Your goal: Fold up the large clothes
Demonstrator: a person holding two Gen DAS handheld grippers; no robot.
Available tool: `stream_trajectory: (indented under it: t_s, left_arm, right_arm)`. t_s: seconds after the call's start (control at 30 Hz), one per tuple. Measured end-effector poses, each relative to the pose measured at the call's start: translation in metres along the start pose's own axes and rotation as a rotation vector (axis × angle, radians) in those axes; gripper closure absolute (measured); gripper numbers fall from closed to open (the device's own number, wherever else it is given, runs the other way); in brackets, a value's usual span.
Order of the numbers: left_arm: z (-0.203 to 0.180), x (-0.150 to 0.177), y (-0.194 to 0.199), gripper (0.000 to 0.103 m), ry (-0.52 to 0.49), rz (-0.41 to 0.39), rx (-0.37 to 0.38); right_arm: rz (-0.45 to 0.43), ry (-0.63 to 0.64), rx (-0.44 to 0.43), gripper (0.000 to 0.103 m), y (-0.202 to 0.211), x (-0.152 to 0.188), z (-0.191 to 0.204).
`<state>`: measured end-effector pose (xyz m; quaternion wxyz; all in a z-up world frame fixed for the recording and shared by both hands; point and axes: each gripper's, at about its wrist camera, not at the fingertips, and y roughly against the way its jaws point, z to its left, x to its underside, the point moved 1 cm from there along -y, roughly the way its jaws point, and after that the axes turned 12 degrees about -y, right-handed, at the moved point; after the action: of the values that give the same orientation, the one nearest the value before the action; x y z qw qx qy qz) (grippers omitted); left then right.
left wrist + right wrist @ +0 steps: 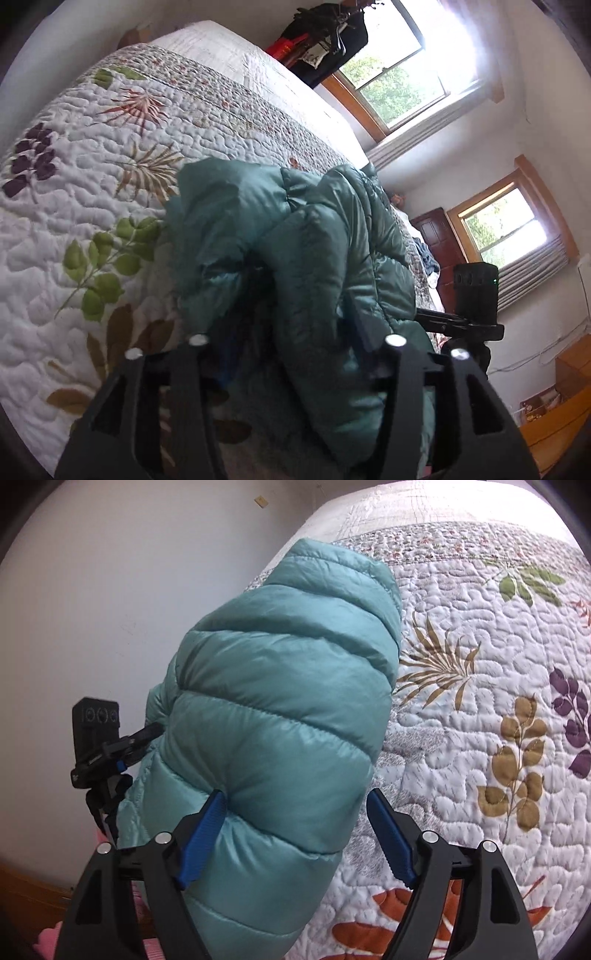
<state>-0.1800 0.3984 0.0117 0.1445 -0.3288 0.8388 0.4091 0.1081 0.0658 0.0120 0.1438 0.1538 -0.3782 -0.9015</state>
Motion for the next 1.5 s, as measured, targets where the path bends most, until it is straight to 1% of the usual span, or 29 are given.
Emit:
stream_trajectory:
  t_s: [0.03, 0.07, 0.1, 0.13, 0.23, 0.33, 0.47, 0.53, 0.67, 0.9, 1.1, 1.3, 1.4, 1.5]
  left_arm:
    - [-0.002, 0.002, 0.005, 0.035, 0.002, -0.003, -0.002]
    - [-0.005, 0.003, 0.009, 0.031, 0.007, -0.006, -0.005]
    - [-0.007, 0.005, 0.011, 0.024, 0.014, -0.012, -0.011]
    - [-0.009, 0.006, 0.014, 0.021, 0.019, -0.019, -0.016]
    - [-0.016, 0.006, 0.016, 0.016, 0.009, -0.017, -0.009]
    - [-0.019, 0.008, 0.013, 0.015, -0.002, -0.009, -0.018]
    - [-0.020, 0.012, 0.007, 0.015, -0.003, 0.009, 0.004]
    - [-0.022, 0.013, 0.005, 0.014, -0.017, 0.011, -0.001]
    - [-0.021, 0.014, -0.003, 0.013, -0.032, 0.033, -0.019]
    - [-0.013, 0.027, -0.010, 0.011, 0.000, 0.063, -0.014]
    - [-0.004, 0.031, -0.025, 0.007, 0.032, 0.091, 0.038]
    - [0.008, 0.030, -0.050, 0.004, 0.085, 0.123, 0.152]
    - [0.005, 0.026, -0.059, 0.003, 0.070, 0.132, 0.168]
    - [-0.001, 0.023, -0.067, 0.002, 0.046, 0.144, 0.167]
  right_arm:
    - [0.005, -0.006, -0.010, 0.024, 0.001, 0.000, 0.000]
    - [0.012, -0.014, -0.026, 0.024, 0.002, -0.002, 0.000]
    - [0.018, -0.020, -0.041, 0.023, 0.002, -0.006, -0.002]
    - [0.022, -0.023, -0.052, 0.022, 0.003, -0.007, -0.002]
    - [0.031, -0.035, -0.077, 0.017, 0.008, -0.007, -0.005]
    - [0.038, -0.042, -0.091, 0.015, 0.009, -0.009, -0.007]
    - [0.044, -0.050, -0.105, 0.013, 0.005, -0.010, -0.015]
    - [0.046, -0.052, -0.107, 0.013, 0.001, -0.010, -0.020]
    - [0.047, -0.047, -0.107, 0.011, -0.006, -0.010, -0.017]
    - [0.056, -0.043, -0.100, 0.009, -0.016, -0.008, -0.010]
    - [0.067, -0.040, -0.095, 0.007, -0.025, -0.006, -0.006]
    - [0.080, -0.046, -0.097, 0.004, -0.037, -0.007, -0.008]
    - [0.089, -0.055, -0.100, 0.003, -0.043, -0.007, -0.011]
    - [0.094, -0.057, -0.102, 0.003, -0.048, -0.007, -0.014]
